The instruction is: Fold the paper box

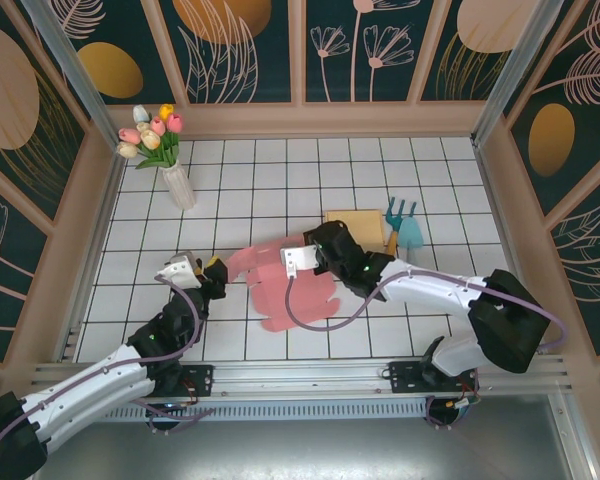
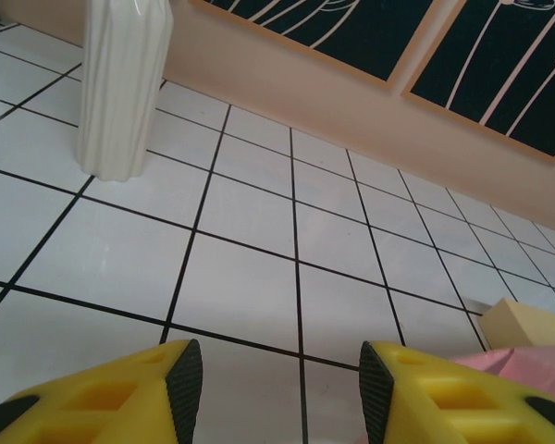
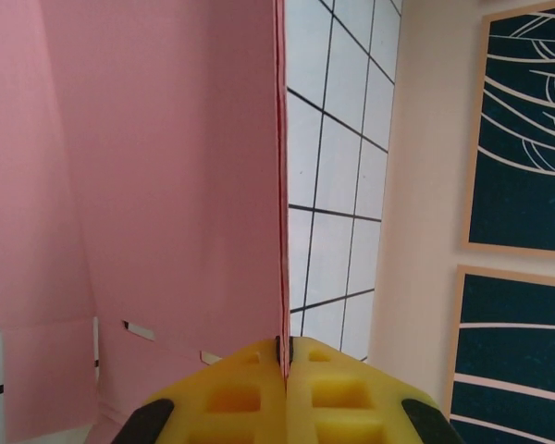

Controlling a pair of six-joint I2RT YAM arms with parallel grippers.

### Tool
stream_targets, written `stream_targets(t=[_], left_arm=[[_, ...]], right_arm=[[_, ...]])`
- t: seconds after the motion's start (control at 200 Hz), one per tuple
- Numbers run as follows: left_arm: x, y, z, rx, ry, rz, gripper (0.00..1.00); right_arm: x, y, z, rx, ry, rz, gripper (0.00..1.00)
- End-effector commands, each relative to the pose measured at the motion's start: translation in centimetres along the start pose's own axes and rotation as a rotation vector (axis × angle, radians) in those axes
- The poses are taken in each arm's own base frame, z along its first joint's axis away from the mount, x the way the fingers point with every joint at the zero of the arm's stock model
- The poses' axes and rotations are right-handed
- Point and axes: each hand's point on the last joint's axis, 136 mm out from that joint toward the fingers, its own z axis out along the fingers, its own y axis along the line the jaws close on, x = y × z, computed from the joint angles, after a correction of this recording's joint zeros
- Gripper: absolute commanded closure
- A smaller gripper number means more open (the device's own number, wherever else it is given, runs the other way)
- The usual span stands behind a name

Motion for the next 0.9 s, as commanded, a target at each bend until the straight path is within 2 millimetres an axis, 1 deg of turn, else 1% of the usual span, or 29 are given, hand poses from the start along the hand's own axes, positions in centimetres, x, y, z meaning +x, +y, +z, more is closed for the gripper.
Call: stream_targets(t=[0.0, 0.13, 0.27, 0.42, 0.641, 0.706, 0.726, 0.816, 0.896], left_arm=[[0.1, 1.0, 0.0, -0.041, -0.011, 0.003, 0.5], [0.4, 0.9, 0.1, -0.036, -0.007, 0.004, 0.5], [1.4, 0.4, 0.2, 0.01, 0.025, 0.008, 0.5], [2.8, 0.1, 0.2, 0.046, 0.067, 0.0, 0.52], [4.3, -0.8, 0.3, 0.099, 0.135, 0.013, 0.55], [5.1, -1.1, 0.4, 0.112, 0.169, 0.015, 0.57], [5.4, -1.2, 0.5, 0.116, 0.179, 0.015, 0.57], [6.2, -1.5, 0.6, 0.122, 0.21, 0.024, 0.59], [5.7, -1.3, 0.8, 0.097, 0.198, 0.028, 0.59]], right_arm=[[0.4, 1.4, -0.3, 0.013, 0.047, -0.052, 1.0], [1.1, 4.0, -0.6, -0.053, 0.077, -0.097, 1.0], [2.3, 5.9, -0.5, -0.095, 0.115, -0.139, 1.0], [2.9, 7.3, -0.6, -0.126, 0.125, -0.151, 1.0], [3.6, 8.2, -0.3, -0.153, 0.14, -0.163, 1.0], [3.5, 7.9, -0.4, -0.127, 0.137, -0.164, 1.0], [3.4, 7.5, -0.4, -0.111, 0.132, -0.156, 1.0], [2.5, 5.5, -0.9, -0.038, 0.089, -0.115, 1.0], [1.5, 3.3, -1.4, 0.033, 0.049, -0.081, 1.0]])
